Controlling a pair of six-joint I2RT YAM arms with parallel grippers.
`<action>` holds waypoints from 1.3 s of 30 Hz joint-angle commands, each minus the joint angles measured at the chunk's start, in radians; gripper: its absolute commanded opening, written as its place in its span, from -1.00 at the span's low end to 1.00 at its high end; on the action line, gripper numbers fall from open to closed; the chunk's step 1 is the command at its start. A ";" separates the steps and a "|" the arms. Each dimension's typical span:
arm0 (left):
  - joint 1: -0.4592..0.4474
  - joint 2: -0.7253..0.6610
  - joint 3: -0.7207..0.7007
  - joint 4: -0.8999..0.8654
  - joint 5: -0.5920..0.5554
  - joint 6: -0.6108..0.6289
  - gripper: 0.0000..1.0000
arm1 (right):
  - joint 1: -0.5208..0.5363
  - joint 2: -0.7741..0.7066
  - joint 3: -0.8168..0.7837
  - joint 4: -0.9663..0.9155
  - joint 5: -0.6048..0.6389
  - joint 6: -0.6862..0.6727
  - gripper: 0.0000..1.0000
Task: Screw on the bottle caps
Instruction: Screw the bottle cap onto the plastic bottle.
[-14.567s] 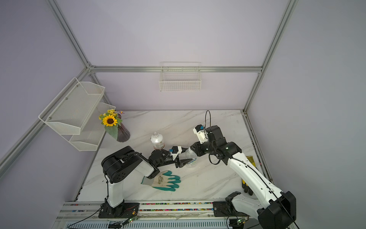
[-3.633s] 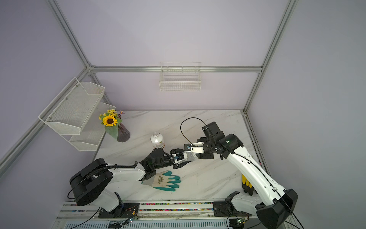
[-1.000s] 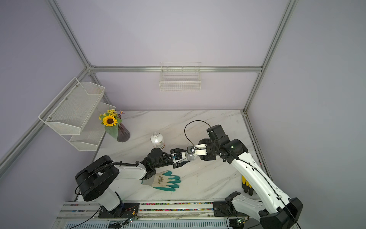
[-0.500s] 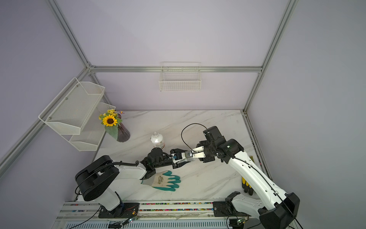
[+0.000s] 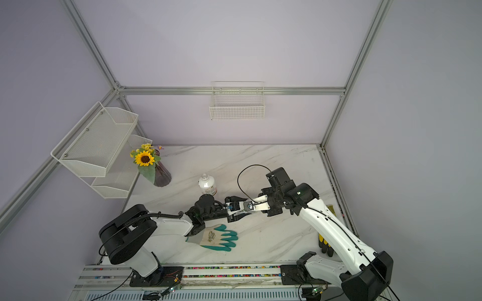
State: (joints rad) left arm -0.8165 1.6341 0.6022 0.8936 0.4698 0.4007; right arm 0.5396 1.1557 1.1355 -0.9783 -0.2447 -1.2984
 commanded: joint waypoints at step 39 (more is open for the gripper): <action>-0.109 0.089 -0.037 0.481 -0.408 0.008 0.16 | -0.012 0.038 0.092 0.279 0.030 1.954 -0.42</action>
State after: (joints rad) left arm -0.8989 1.7252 0.5415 1.2591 0.0597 0.4030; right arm 0.5320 1.2041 1.1931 -0.8043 -0.1879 0.6670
